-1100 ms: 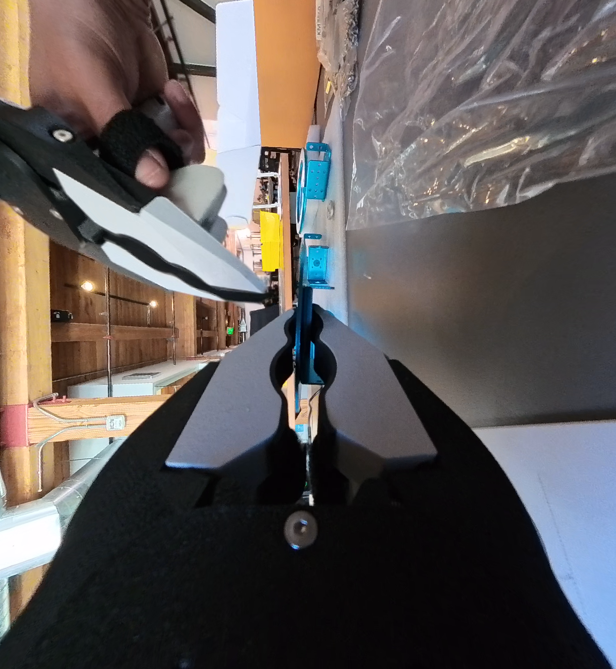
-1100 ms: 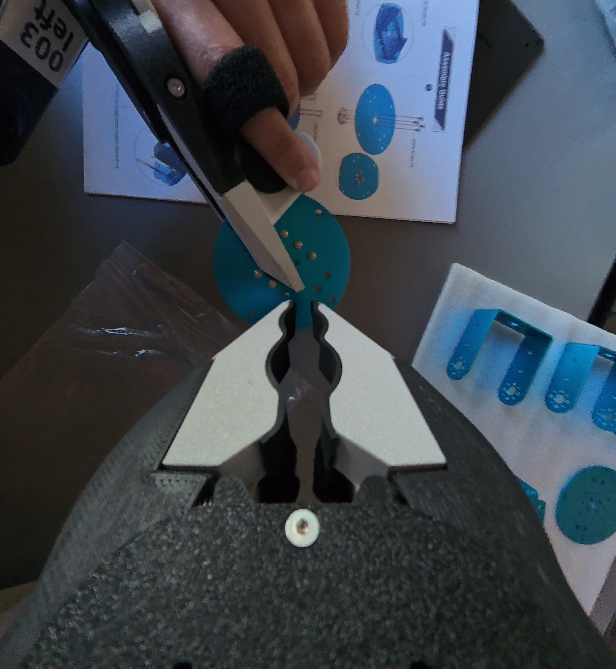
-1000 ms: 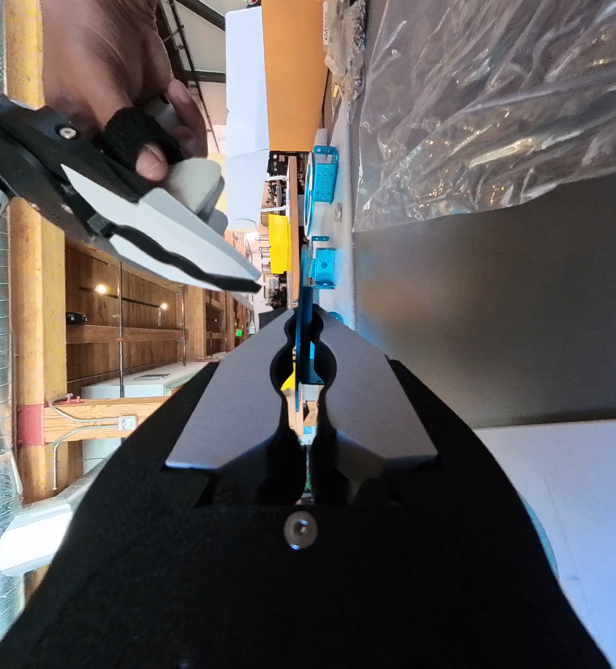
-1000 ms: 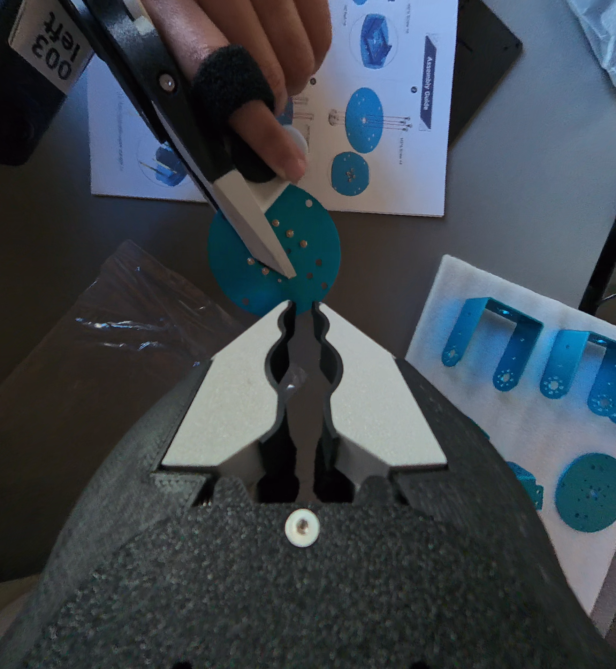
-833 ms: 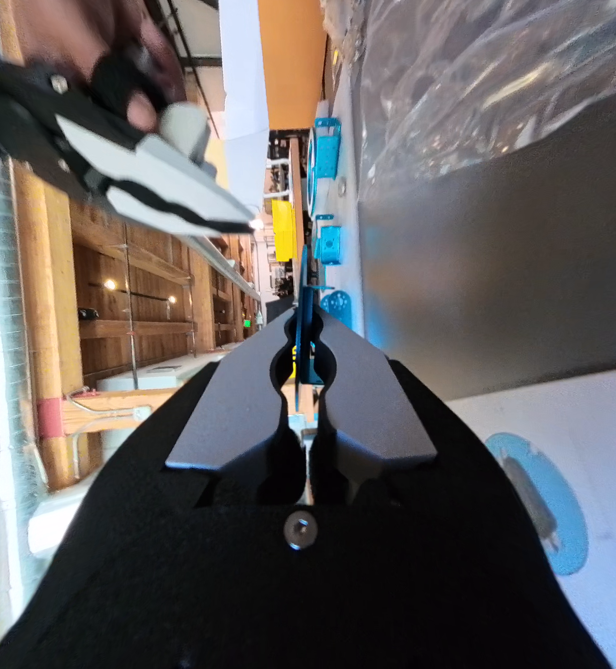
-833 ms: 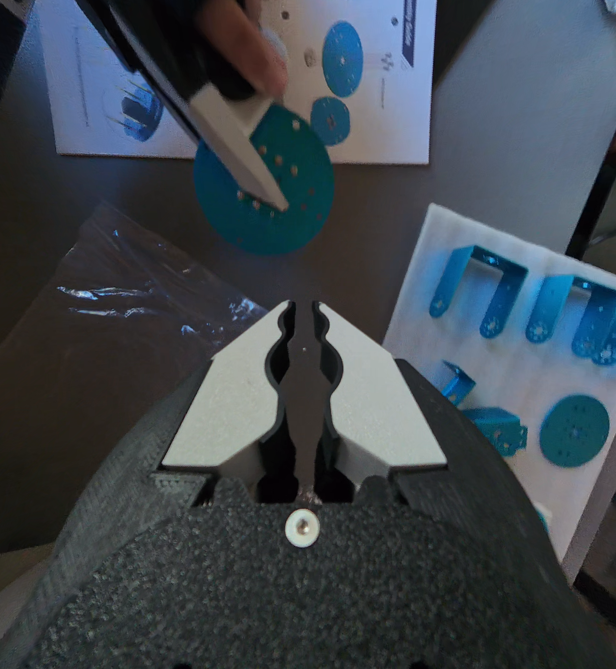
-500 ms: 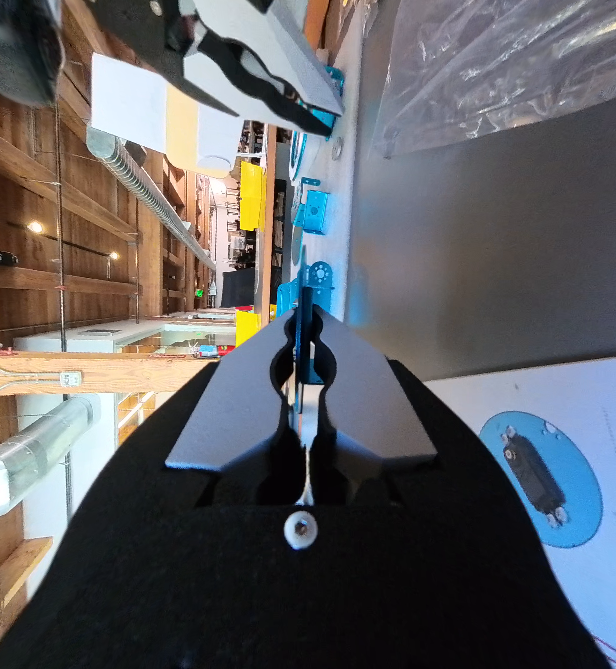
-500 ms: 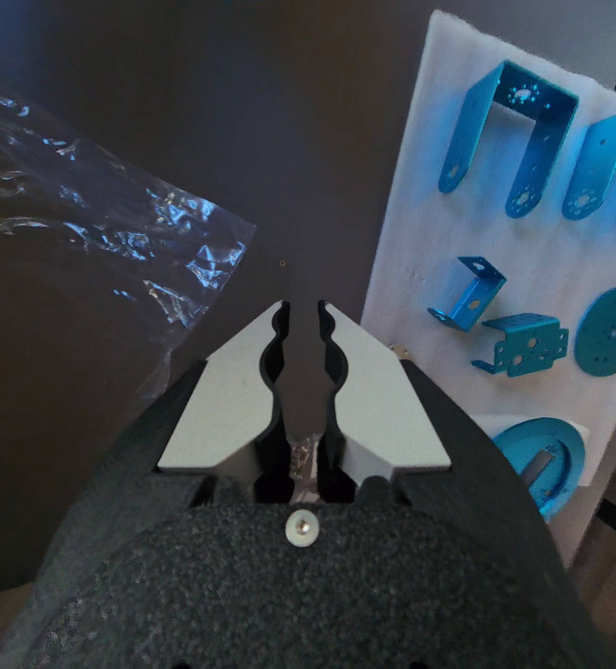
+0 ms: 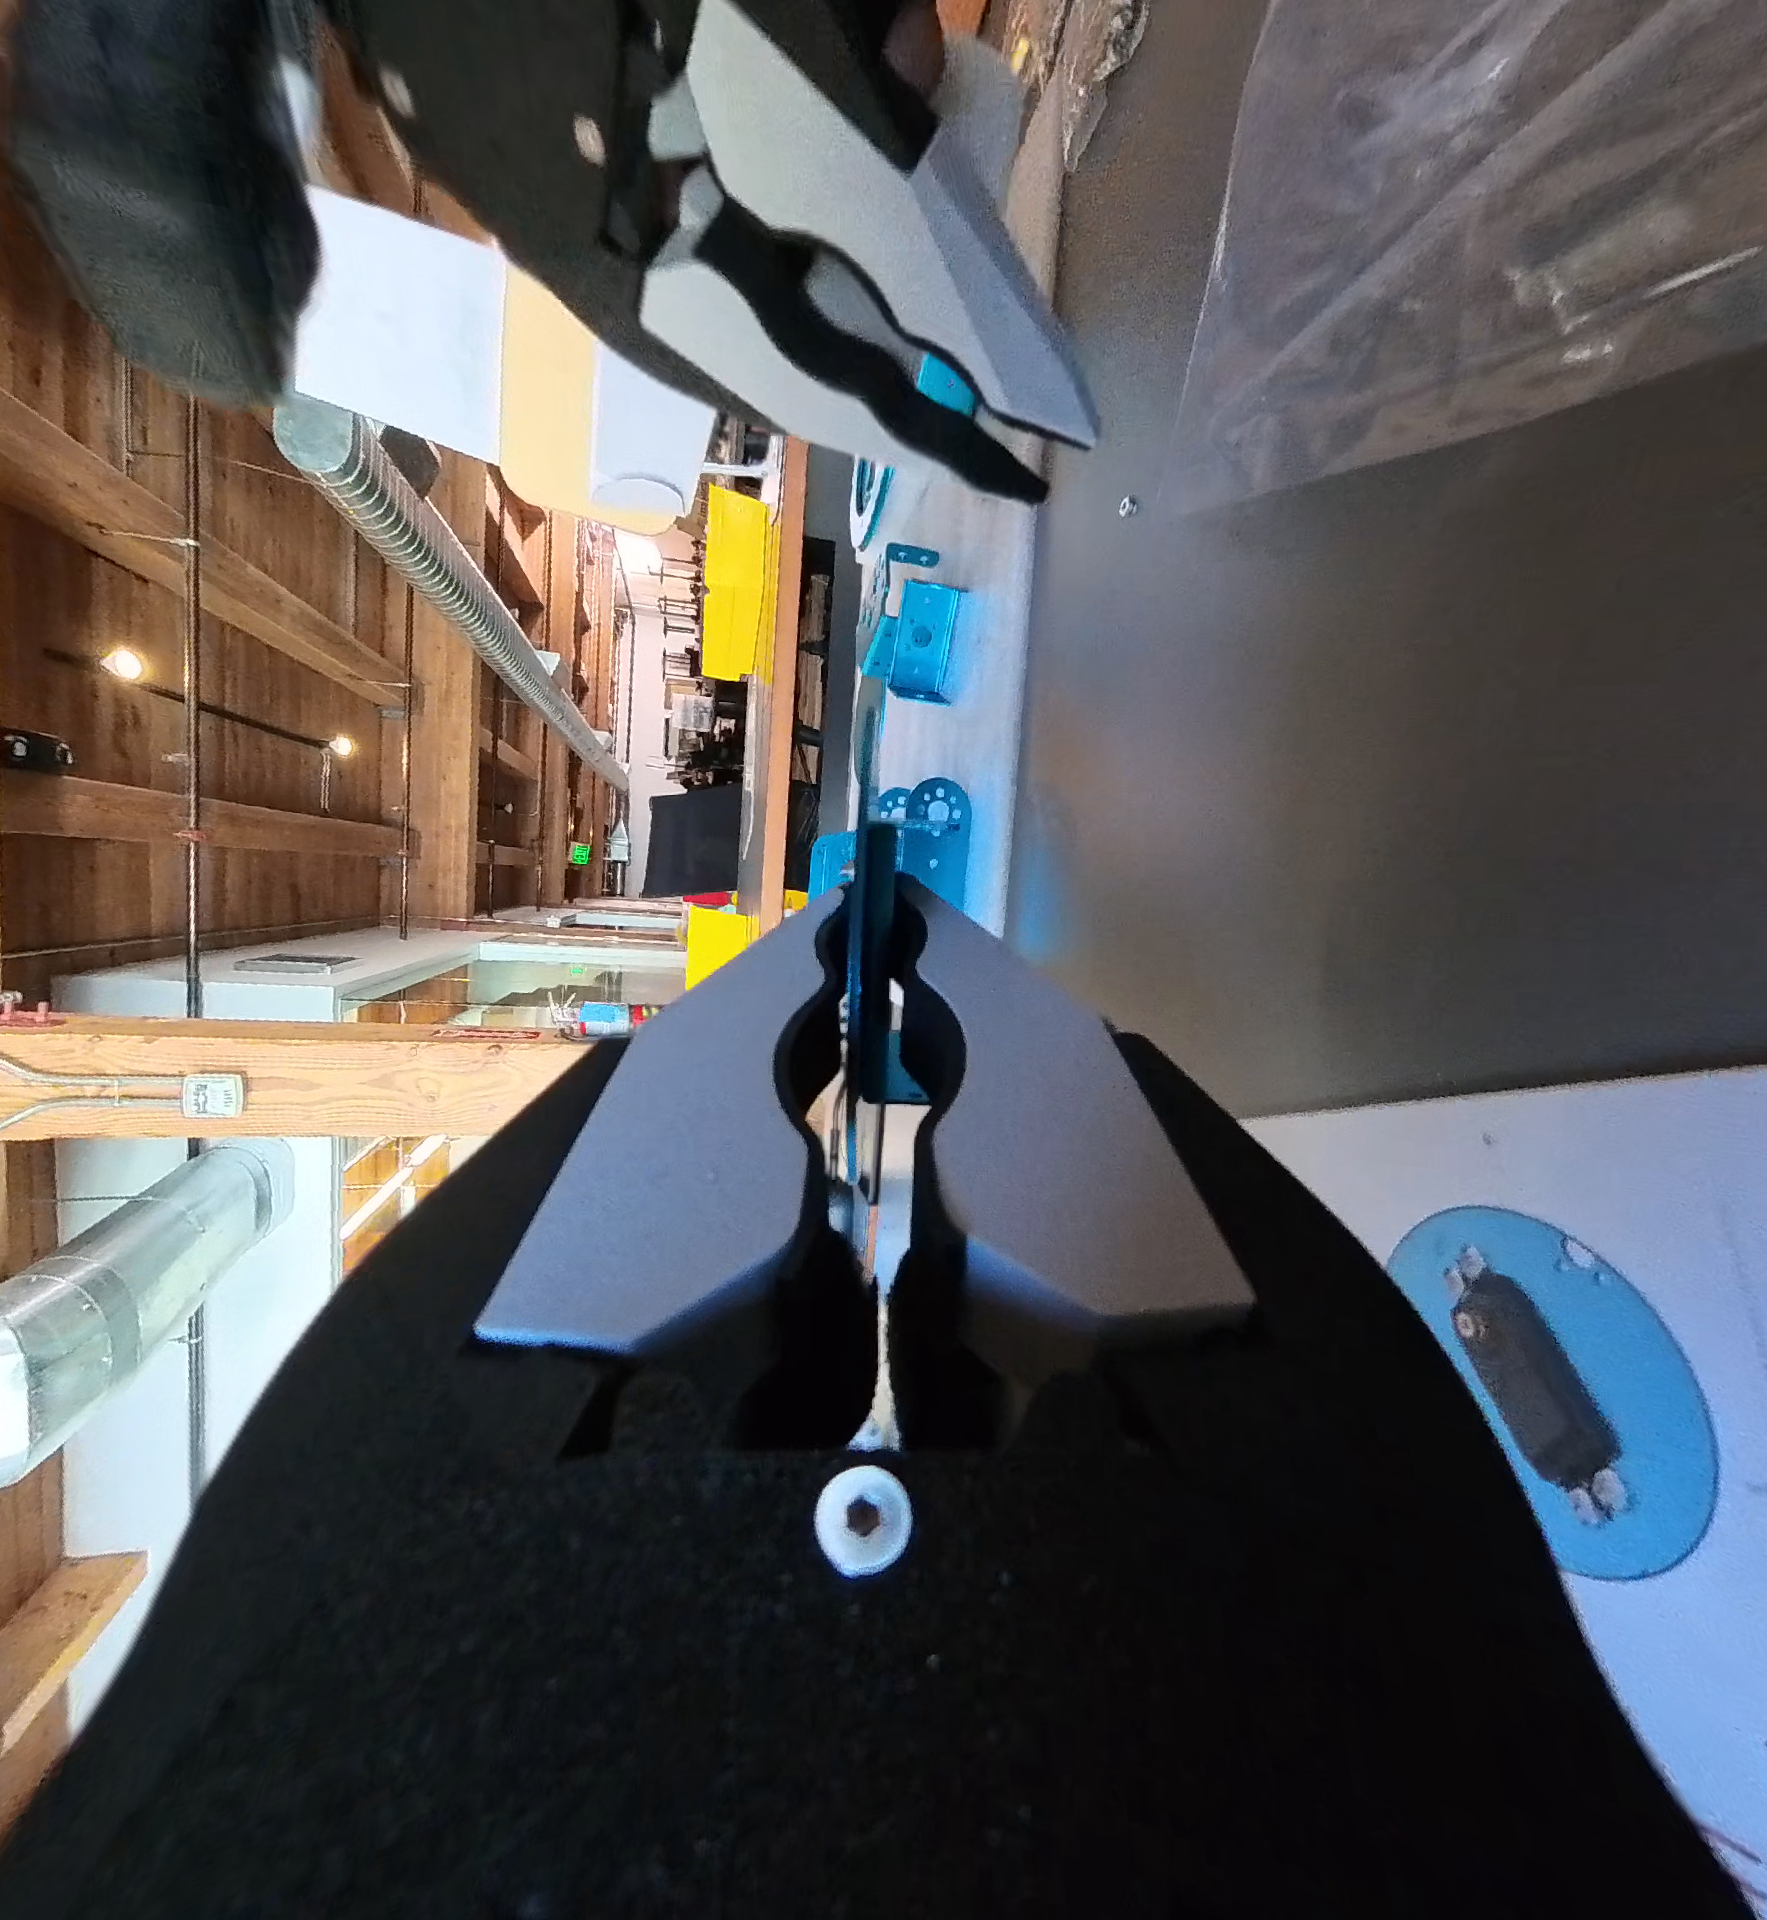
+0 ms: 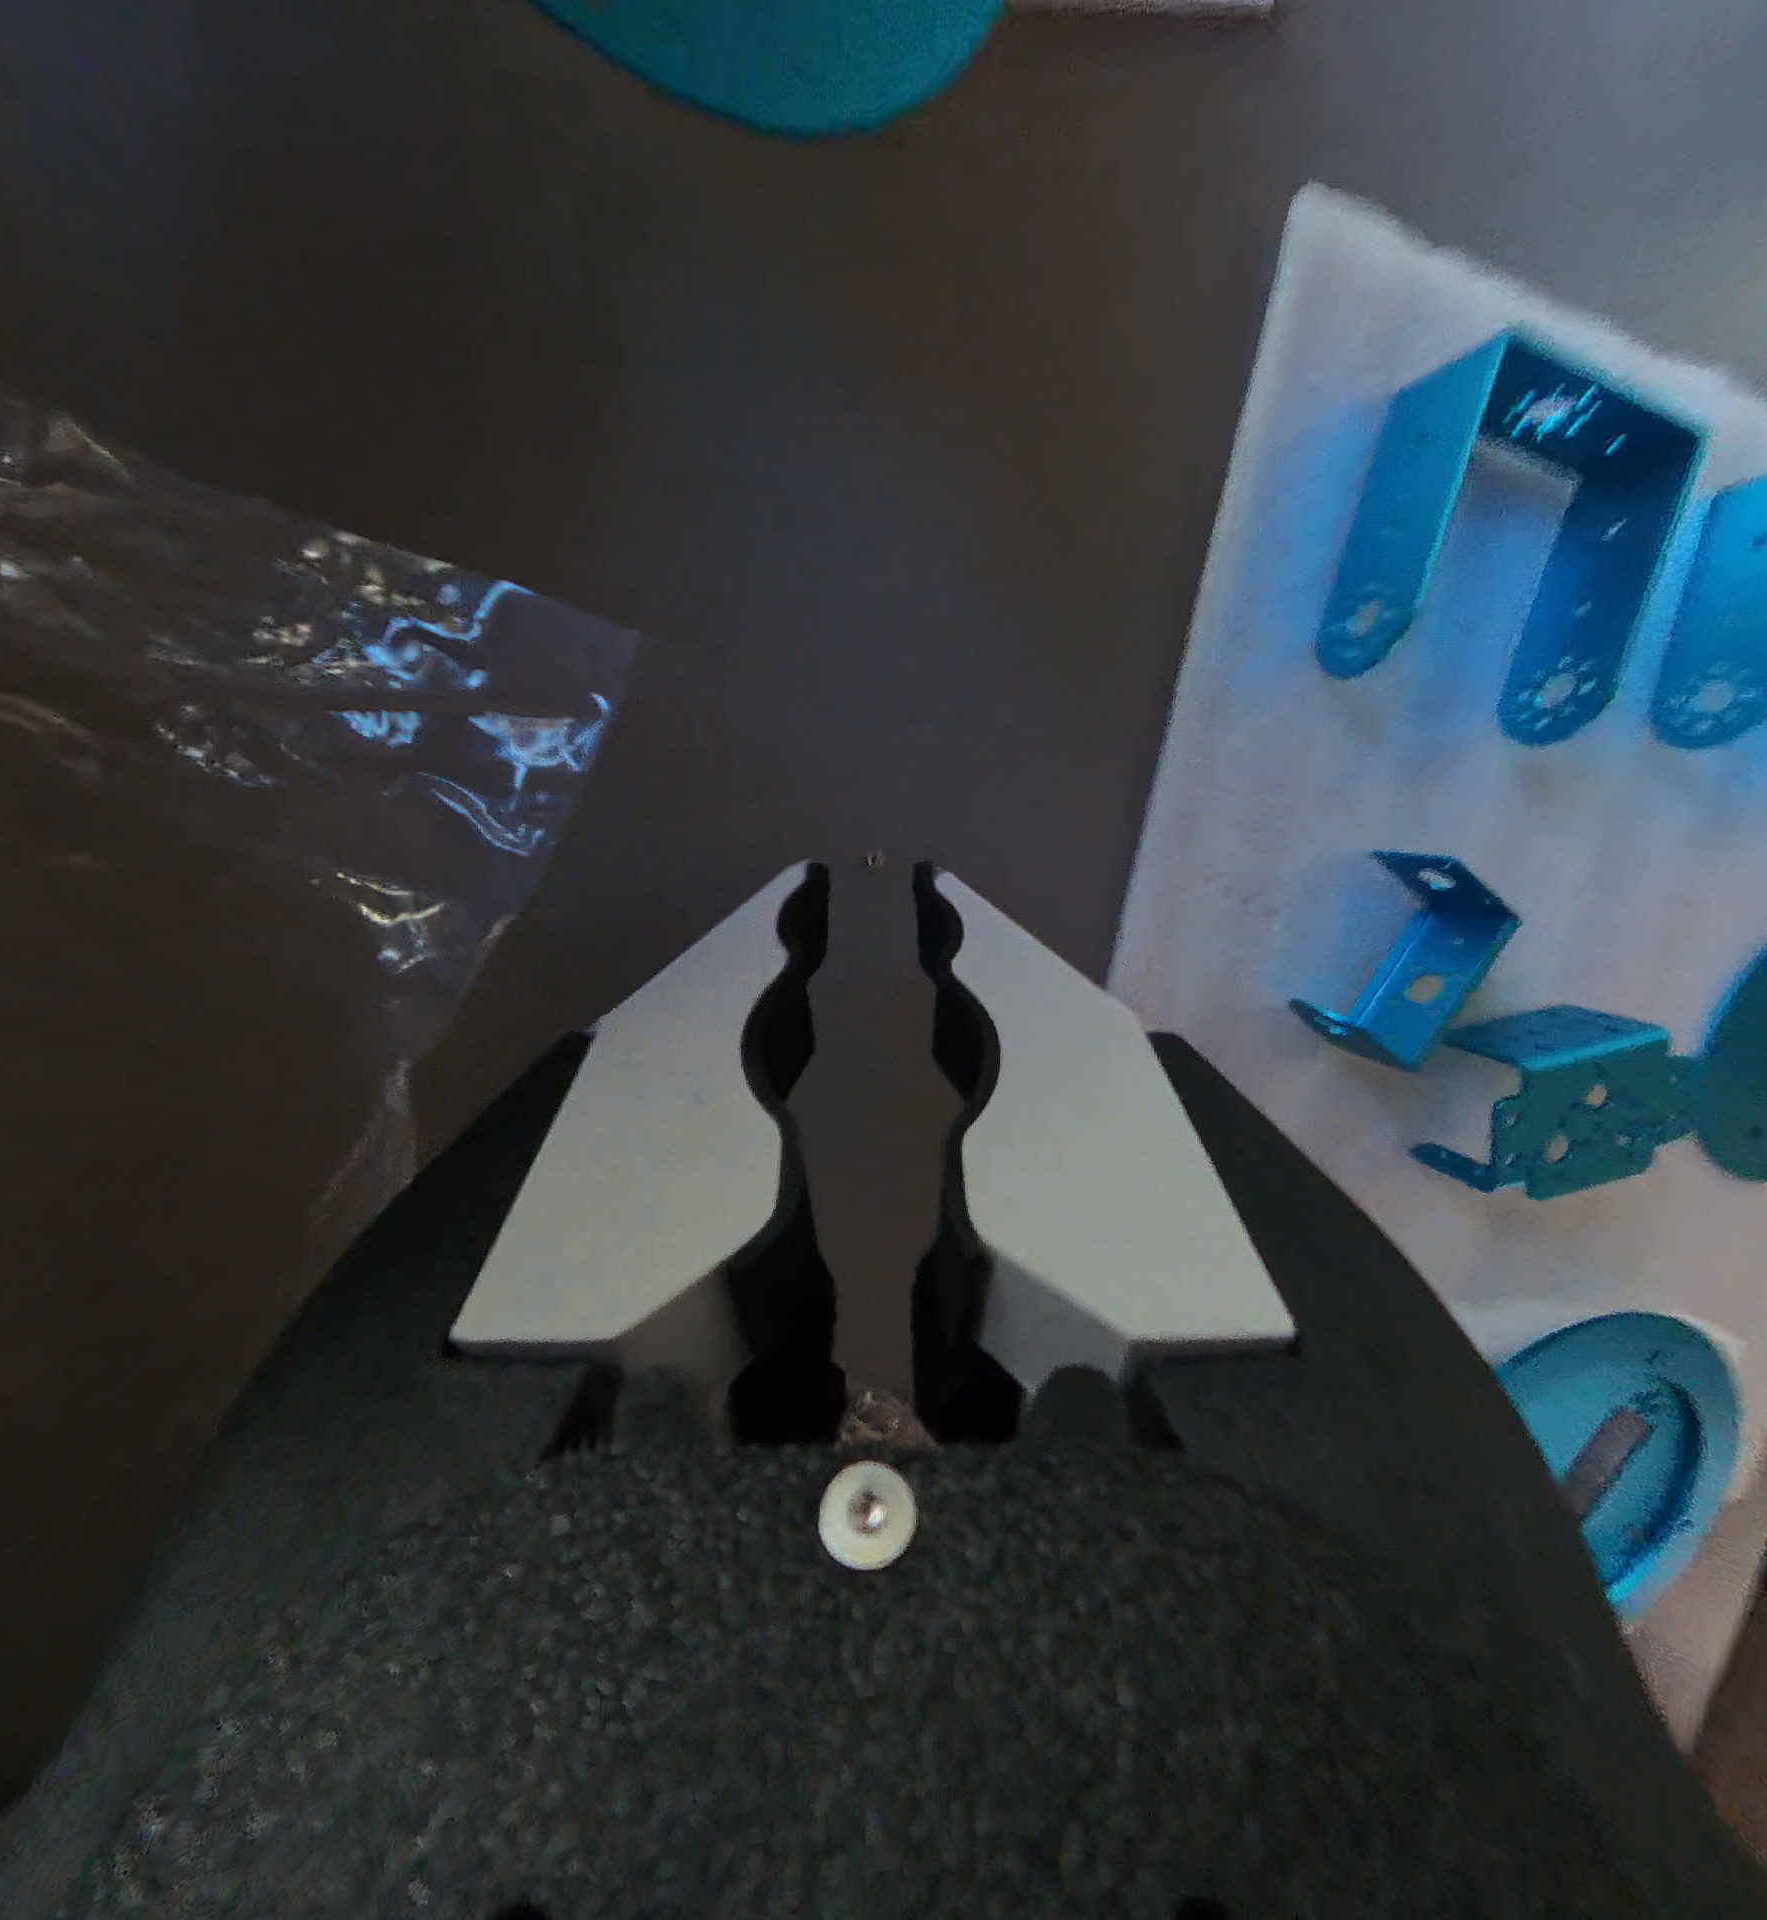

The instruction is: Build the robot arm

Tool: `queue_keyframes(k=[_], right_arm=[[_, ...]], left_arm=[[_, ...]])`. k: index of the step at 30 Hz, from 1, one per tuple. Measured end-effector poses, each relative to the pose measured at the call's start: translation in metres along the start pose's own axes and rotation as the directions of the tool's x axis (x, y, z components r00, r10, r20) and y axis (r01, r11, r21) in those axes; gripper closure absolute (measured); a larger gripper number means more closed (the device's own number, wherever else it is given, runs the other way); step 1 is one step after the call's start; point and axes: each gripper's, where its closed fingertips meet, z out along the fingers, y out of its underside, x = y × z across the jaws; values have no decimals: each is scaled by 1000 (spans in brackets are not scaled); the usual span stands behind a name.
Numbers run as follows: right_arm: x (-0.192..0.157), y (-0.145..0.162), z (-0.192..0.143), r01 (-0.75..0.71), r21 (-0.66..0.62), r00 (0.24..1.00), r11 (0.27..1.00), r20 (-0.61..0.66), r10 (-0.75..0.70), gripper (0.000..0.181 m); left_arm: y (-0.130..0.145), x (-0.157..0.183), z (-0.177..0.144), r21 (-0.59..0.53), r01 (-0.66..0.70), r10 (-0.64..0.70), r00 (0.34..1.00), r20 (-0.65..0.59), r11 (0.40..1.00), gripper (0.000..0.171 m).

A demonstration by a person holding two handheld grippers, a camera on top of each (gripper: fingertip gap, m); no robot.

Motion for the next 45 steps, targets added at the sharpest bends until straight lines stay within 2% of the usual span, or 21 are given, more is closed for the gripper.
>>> queue_keyframes(k=[3,7,16,32,36,41,45], right_arm=[[-1,7,11,-34,-61,997,998,69,38,157],[0,11,16,11,-82,997,997,73,-5,164],[-4,6,19,-44,-66,981,997,185,56,173],[1,6,16,-23,-45,985,999,169,30,179],[-6,-11,2,-12,21,984,1000,175,8,179],[-34,-57,-22,49,159,975,986,205,-82,179],[-52,-82,-27,85,205,966,975,224,-131,179]], left_arm=[[-2,1,0,2,-16,16,1000,-2,1000,171],[-2,3,1,-4,-28,28,1000,-5,1000,171],[-2,8,2,-7,-47,47,999,-19,999,171],[-10,17,4,13,-45,46,998,-50,999,171],[-16,23,5,26,-50,51,997,-63,998,171],[-29,29,5,57,-52,56,996,-76,997,171],[-43,31,3,83,-78,83,995,-59,993,171]])
